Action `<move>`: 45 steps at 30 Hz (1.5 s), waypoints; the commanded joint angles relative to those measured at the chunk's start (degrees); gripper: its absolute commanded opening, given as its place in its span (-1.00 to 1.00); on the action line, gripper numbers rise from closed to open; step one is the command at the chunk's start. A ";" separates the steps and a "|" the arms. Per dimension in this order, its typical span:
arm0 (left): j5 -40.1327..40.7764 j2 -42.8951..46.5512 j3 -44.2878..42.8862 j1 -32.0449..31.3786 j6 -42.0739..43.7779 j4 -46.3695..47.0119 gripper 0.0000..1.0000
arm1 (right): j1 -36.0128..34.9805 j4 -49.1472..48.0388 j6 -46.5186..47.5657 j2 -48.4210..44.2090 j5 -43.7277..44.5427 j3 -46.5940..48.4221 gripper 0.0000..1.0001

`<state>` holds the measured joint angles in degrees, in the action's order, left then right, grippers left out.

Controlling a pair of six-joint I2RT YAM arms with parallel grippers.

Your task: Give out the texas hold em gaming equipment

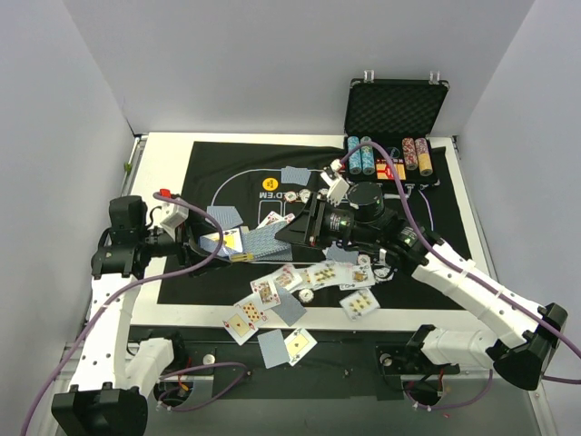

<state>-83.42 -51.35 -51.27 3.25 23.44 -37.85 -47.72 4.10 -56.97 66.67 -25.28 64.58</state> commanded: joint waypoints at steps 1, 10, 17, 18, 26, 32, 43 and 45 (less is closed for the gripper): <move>-9.40 2.04 -1.65 0.27 2.22 -1.44 -1.00 | -0.88 -0.24 1.33 -0.76 0.67 -0.06 -0.50; -9.40 3.63 -0.94 0.36 2.05 -1.88 -1.00 | -1.49 7.22 6.60 -1.72 4.00 0.90 -0.52; -9.40 3.72 -1.38 0.36 1.96 -2.06 -1.00 | -2.02 13.04 10.30 -1.99 7.61 2.04 -0.53; -9.48 3.80 -1.38 0.36 1.96 -2.06 -1.00 | -2.02 13.65 10.65 -2.25 8.22 2.13 -0.53; -9.40 3.80 -1.64 0.36 1.96 -2.23 -1.00 | -1.93 14.80 11.36 -2.43 8.75 3.45 -0.54; -9.48 3.72 -1.73 0.36 2.22 -2.23 -1.00 | -1.50 14.89 11.62 -2.95 8.75 3.89 -0.55; -9.40 2.57 -2.79 0.36 2.93 -2.41 -1.00 | 3.34 11.64 8.72 -4.36 5.33 1.78 -0.66; -9.40 2.49 -2.96 0.27 3.01 -2.41 -1.00 | 3.34 11.46 8.72 -4.01 5.15 1.69 -0.69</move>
<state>-83.81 -48.86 -51.29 3.22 24.93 -39.72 -44.80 17.56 -47.72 63.16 -18.48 66.13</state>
